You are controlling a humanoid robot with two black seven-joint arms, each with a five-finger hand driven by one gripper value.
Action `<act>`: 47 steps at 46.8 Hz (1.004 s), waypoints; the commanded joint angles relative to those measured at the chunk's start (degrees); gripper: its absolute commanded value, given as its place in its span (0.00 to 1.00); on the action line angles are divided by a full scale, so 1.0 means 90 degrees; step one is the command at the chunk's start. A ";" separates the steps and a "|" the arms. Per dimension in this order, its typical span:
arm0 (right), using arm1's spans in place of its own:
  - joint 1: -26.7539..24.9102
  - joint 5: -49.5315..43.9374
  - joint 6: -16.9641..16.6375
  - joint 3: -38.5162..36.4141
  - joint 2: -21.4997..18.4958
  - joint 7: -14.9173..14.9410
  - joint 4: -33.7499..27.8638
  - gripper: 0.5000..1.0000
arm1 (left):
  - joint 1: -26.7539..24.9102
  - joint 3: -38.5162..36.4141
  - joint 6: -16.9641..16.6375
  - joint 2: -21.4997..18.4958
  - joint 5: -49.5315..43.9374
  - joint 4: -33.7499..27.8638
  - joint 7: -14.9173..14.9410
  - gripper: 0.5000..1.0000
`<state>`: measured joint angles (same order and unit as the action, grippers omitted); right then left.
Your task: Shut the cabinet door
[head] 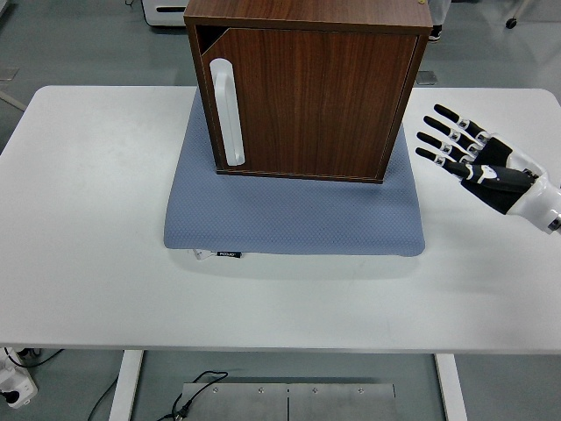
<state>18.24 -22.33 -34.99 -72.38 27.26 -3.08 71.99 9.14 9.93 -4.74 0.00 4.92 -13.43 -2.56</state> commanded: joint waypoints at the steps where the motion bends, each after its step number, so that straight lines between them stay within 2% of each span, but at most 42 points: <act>1: -0.0064 0.0000 -0.0001 -0.0239 -0.0031 0.0029 -0.0098 1.00 | 0.0000 0.0000 -0.0001 0.0000 0.0000 -0.0002 0.0001 1.00; 12: -0.0152 0.0254 -0.0001 -0.0864 -0.0411 0.0068 -0.0635 1.00 | 0.0000 0.0000 -0.0001 0.0000 0.0000 0.0007 0.0001 1.00; 22: -0.0132 0.0254 -0.0001 -0.1371 -0.1182 0.0108 -0.1260 1.00 | 0.0000 0.0000 -0.0001 0.0000 0.0000 0.0007 0.0001 1.00; 26: -0.0064 0.0254 0.0235 -0.1596 -0.1446 0.0146 -0.1504 1.00 | 0.0000 0.0000 -0.0001 0.0000 0.0000 -0.0002 0.0001 1.00; 30: 0.0150 0.0254 0.0441 -0.1762 -0.1651 0.0332 -0.1846 1.00 | 0.0000 0.0000 -0.0001 0.0000 0.0000 -0.0002 0.0001 1.00; 37: 0.0502 0.0254 0.0519 -0.1821 -0.2081 0.0625 -0.2383 1.00 | 0.0000 0.0000 -0.0001 0.0000 0.0000 -0.0002 0.0001 1.00; 47: 0.0532 0.0254 0.0734 -0.2026 -0.2413 0.0752 -0.2462 1.00 | 0.0000 0.0000 -0.0001 0.0000 0.0000 -0.0002 0.0001 1.00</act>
<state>23.01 -20.04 -28.53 -90.55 6.15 3.67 49.83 9.15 9.93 -4.74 0.00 4.92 -13.44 -2.54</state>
